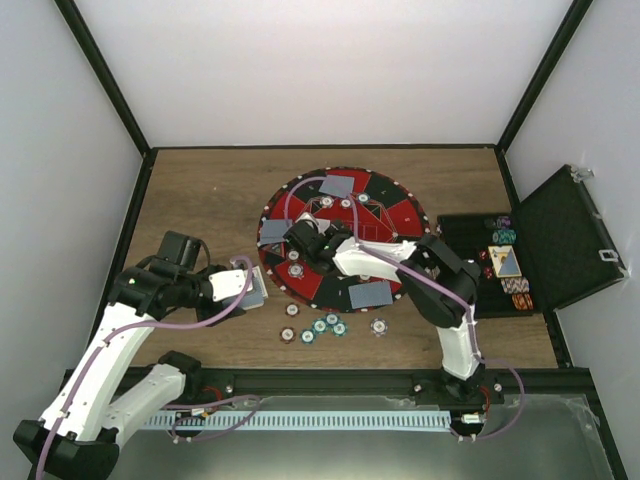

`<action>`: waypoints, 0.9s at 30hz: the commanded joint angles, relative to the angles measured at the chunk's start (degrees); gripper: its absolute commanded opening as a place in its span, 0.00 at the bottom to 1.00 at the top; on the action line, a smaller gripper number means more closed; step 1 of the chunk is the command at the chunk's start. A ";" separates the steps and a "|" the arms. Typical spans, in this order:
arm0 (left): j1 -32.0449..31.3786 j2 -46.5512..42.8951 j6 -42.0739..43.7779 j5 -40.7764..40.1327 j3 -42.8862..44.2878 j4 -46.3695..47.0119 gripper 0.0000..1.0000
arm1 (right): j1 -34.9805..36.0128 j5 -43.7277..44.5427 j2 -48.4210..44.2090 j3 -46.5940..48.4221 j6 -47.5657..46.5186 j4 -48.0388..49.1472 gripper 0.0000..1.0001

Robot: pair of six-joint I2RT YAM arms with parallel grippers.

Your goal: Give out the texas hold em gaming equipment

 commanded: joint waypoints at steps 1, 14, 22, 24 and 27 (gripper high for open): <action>0.11 -0.27 -0.08 1.56 1.65 -0.20 0.09 | 0.16 -12.22 -7.51 1.70 12.73 -8.01 1.00; 0.15 -0.44 -0.72 3.89 2.62 0.13 0.10 | -2.62 -72.25 -23.44 -1.55 49.79 1.31 1.00; 0.09 -1.02 -0.86 4.69 2.07 0.11 0.10 | 1.82 -66.57 -24.60 1.46 52.76 -0.68 1.00; 0.10 -1.03 -0.77 4.68 2.05 0.12 0.10 | 2.25 -66.38 -24.84 1.53 53.37 -0.36 1.00; 0.08 -0.86 -0.67 4.63 2.05 0.22 0.10 | 2.76 -66.05 -24.94 2.15 53.55 -0.40 1.00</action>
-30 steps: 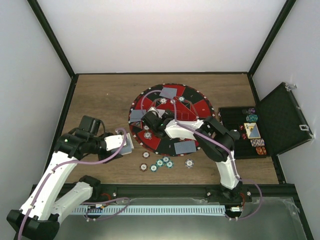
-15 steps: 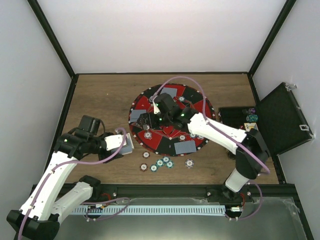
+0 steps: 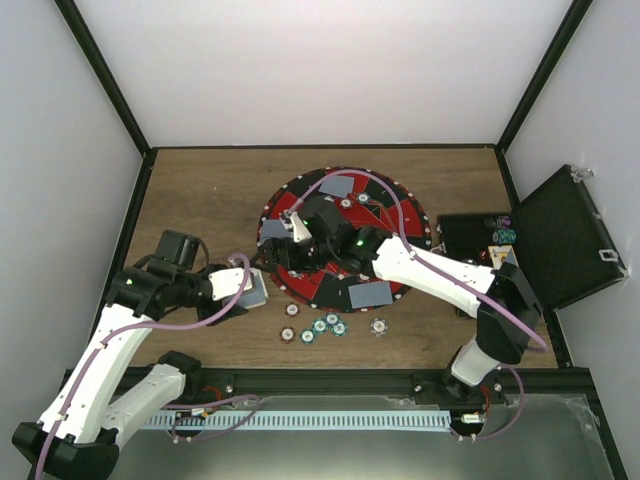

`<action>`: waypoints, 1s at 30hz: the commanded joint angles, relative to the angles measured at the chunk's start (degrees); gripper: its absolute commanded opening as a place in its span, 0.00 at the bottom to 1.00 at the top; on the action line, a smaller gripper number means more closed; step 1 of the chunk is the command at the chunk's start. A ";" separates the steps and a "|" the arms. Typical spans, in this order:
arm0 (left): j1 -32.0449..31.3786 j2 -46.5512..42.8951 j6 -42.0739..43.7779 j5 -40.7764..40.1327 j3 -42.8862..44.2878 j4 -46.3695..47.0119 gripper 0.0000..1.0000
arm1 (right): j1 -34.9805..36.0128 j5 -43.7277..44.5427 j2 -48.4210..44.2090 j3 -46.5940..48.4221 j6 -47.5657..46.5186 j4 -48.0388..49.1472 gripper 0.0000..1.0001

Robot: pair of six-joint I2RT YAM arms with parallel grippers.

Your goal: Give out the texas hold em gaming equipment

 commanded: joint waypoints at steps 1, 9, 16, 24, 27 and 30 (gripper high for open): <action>0.11 -0.48 0.17 1.98 0.93 0.35 0.10 | 0.74 0.11 -1.46 2.69 1.99 0.25 1.00; 0.10 -0.18 0.25 1.80 0.50 0.79 0.10 | 0.80 0.52 -2.31 2.92 1.29 0.43 1.00; 0.11 -0.27 0.21 1.86 0.24 1.10 0.10 | 0.82 -0.08 -2.25 2.36 0.92 1.06 1.00; 0.13 -0.37 0.42 2.23 0.69 0.95 0.10 | 0.80 -6.83 1.94 1.41 2.61 5.92 1.00; 0.09 -0.45 0.43 2.11 0.90 0.61 0.10 | 0.80 -7.41 2.53 1.25 2.69 6.19 1.00; 0.08 -0.61 0.55 1.90 0.85 0.45 0.10 | 0.80 -8.95 1.75 -0.34 3.01 7.38 0.99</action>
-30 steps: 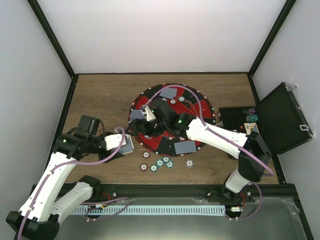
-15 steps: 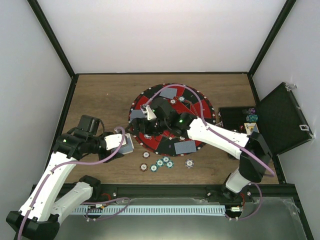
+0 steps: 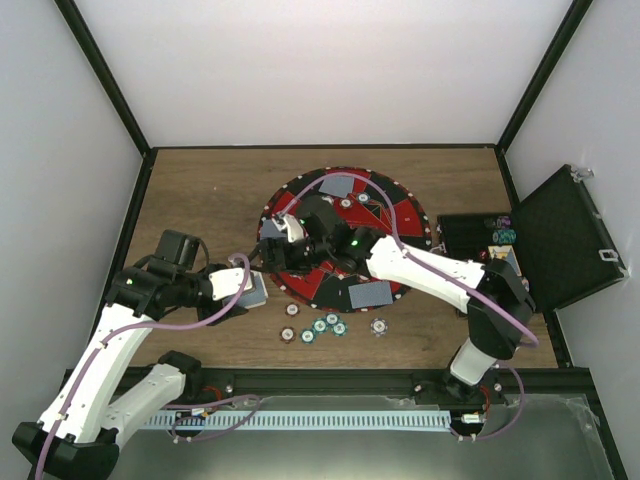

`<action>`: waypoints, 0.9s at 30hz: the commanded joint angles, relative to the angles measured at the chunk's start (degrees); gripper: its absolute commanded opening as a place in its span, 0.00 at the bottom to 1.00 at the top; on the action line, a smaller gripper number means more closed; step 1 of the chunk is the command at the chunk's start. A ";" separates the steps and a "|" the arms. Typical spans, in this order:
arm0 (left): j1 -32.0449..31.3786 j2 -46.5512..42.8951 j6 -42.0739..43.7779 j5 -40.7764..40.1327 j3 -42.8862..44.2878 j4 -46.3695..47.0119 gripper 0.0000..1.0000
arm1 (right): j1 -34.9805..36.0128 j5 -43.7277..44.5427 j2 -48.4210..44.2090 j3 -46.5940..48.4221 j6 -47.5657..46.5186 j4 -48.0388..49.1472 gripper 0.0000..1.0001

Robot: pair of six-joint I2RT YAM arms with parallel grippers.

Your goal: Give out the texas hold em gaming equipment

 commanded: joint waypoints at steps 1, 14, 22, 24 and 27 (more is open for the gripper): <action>0.15 -0.70 0.56 1.82 0.83 0.44 0.10 | 0.44 -3.77 -1.02 -1.83 1.28 3.07 0.99; 0.08 0.14 0.35 2.30 0.91 1.54 0.10 | 1.73 -8.67 -7.67 -15.32 7.92 15.84 0.95; 0.08 0.39 0.04 2.03 1.19 1.64 0.10 | 3.72 -10.13 -1.67 -10.65 8.80 18.57 0.93; 0.09 0.39 0.18 1.91 1.26 1.57 0.10 | 4.23 -10.55 -0.16 -9.81 9.07 19.23 0.92; 0.08 0.38 0.24 1.98 1.34 1.55 0.10 | 4.41 -11.19 1.74 -9.23 9.30 19.82 0.91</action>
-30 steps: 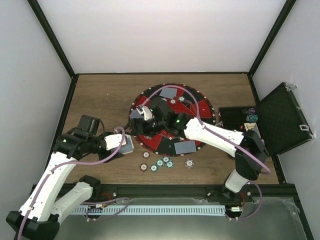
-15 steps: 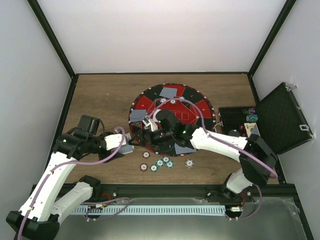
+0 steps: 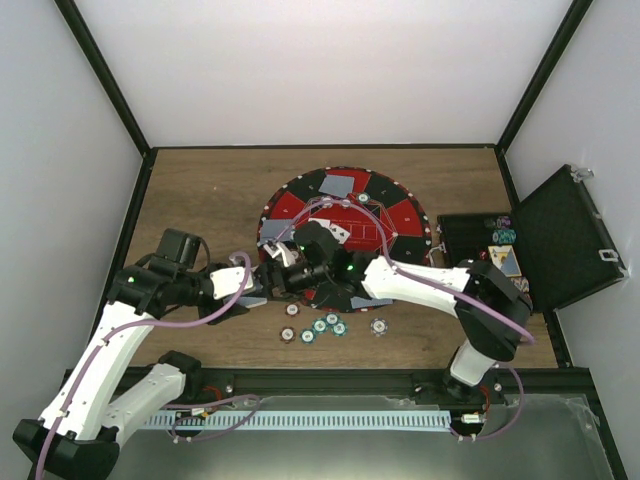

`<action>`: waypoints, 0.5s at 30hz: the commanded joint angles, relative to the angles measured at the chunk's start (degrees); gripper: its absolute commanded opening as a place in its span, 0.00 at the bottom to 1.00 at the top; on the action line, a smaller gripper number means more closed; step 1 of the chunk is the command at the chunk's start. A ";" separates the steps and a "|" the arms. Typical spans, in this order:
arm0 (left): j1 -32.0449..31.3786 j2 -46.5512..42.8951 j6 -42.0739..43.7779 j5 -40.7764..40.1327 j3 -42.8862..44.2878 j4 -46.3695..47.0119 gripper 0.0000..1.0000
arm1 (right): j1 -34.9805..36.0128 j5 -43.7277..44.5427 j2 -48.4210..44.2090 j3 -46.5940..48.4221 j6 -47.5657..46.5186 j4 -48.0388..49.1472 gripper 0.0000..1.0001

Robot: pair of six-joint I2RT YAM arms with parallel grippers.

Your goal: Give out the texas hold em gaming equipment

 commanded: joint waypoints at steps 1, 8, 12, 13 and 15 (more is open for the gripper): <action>0.09 -0.26 0.37 1.48 1.38 1.05 0.10 | 0.81 -1.65 2.74 2.82 0.59 1.98 0.90; 0.09 -0.41 0.46 1.50 1.54 0.84 0.10 | -1.04 -2.10 4.43 1.51 0.19 1.78 0.87; 0.09 -0.68 0.54 1.41 1.70 0.67 0.10 | -2.21 -2.22 3.42 -1.71 -0.30 2.07 0.83; 0.08 -0.68 0.55 1.46 1.59 0.66 0.10 | -2.44 -2.24 3.08 -2.66 -0.26 2.28 0.81; 0.08 -0.68 0.55 1.41 1.50 0.70 0.10 | -3.09 -2.20 2.14 -4.75 -0.26 2.67 0.77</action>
